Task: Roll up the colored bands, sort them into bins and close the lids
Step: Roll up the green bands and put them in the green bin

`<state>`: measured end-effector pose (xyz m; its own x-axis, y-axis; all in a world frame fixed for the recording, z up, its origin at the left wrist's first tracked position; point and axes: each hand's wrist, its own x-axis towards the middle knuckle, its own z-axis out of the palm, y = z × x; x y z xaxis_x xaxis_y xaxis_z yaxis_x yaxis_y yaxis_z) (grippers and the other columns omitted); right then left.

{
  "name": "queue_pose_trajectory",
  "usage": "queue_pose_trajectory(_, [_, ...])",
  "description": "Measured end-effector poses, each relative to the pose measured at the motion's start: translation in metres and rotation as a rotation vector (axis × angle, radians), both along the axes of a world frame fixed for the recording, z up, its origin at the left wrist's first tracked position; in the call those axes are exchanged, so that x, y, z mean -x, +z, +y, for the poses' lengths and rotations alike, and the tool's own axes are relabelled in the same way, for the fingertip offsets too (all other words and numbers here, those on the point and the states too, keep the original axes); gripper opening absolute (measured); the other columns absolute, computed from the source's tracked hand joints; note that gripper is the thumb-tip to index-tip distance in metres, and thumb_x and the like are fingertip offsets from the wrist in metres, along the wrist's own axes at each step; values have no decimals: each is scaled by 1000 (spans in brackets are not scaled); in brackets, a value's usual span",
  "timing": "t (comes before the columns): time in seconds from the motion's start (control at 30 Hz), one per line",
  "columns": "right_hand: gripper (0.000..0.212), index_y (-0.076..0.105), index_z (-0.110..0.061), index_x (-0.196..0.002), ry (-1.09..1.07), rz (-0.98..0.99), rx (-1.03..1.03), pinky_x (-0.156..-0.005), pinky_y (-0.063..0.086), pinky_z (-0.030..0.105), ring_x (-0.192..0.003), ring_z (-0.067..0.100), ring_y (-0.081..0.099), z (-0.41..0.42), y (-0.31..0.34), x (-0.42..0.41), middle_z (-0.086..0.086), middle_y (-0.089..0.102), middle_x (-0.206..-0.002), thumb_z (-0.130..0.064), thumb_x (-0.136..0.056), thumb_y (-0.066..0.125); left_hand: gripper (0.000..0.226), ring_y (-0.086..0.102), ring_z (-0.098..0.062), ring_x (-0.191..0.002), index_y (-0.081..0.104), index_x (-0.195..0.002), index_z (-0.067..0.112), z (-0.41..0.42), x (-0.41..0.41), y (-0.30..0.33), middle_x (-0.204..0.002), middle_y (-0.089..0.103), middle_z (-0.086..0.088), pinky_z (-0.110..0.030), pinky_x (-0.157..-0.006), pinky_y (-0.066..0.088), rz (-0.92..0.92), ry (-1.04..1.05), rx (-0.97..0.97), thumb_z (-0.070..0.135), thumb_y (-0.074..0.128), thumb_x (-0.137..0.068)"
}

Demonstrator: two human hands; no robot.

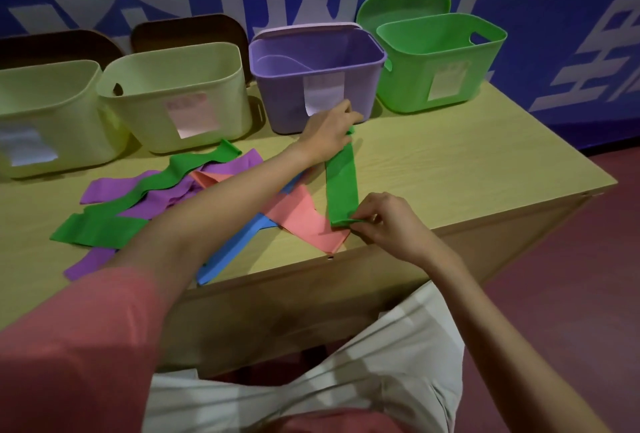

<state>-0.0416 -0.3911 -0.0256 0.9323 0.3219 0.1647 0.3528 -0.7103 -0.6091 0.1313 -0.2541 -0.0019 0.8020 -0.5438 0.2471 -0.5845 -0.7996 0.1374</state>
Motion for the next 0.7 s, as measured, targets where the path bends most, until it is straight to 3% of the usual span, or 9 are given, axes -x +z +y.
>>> queue_pose_trajectory(0.1, [14, 77, -11, -94, 26, -21, -52, -63, 38, 10, -67, 2, 51, 2, -1, 4, -1, 65, -83, -6, -81, 73, 21, 59, -13, -79, 71, -103, 11, 19, 36, -3, -98, 67, -3, -32, -76, 48, 131, 4, 296, 17, 71, -83])
queue_pose_trajectory(0.17, [15, 77, -10, -95, 13, -25, -92, -62, 39, 9, -65, -1, 51, 3, -4, 7, -5, 62, -79, -6, -80, 74, 12, 60, -5, -72, 74, -94, 11, 37, 69, -5, -87, 71, 2, -20, -72, 49, 259, -15, 433, 15, 72, -83])
queue_pose_trajectory(0.23, [17, 75, -8, -97, -10, -26, -110, -65, 47, 19, -66, 6, 55, 4, -8, 9, -5, 63, -80, -7, -80, 75, 10, 62, -2, -75, 74, -94, 10, 57, 103, -10, -86, 71, 4, -12, -72, 47, 344, -28, 495, 13, 70, -85])
queue_pose_trajectory(0.3, [21, 72, -7, -101, -53, -7, -132, -68, 53, 33, -70, 15, 59, 5, -12, 11, -6, 61, -80, -7, -80, 75, 10, 64, -2, -80, 73, -96, 11, 75, 132, -16, -89, 71, 4, -15, -76, 49, 388, -47, 541, 12, 70, -86])
queue_pose_trajectory(0.43, [22, 67, -11, -100, -69, 2, -169, -65, 52, 38, -66, 11, 56, 3, -16, 12, -14, 55, -73, -7, -80, 75, 18, 65, -7, -90, 71, -102, 13, 93, 156, -28, -96, 70, 4, -26, -80, 52, 371, -88, 530, 20, 72, -85])
queue_pose_trajectory(0.53, [21, 67, -15, -97, -70, -1, -174, -64, 52, 40, -65, 16, 57, 1, -18, 12, -9, 57, -72, -8, -80, 76, 22, 62, -9, -89, 70, -103, 11, 89, 158, -35, -96, 69, 1, -29, -78, 51, 255, -117, 495, 19, 74, -82])
queue_pose_trajectory(0.7, [17, 68, -14, -95, -56, -37, -153, -62, 49, 34, -68, 15, 56, 3, -21, 14, -5, 58, -76, -9, -80, 76, 24, 60, -18, -86, 70, -99, 10, 72, 162, -43, -90, 69, -1, -32, -77, 46, 103, -172, 386, 25, 74, -81])
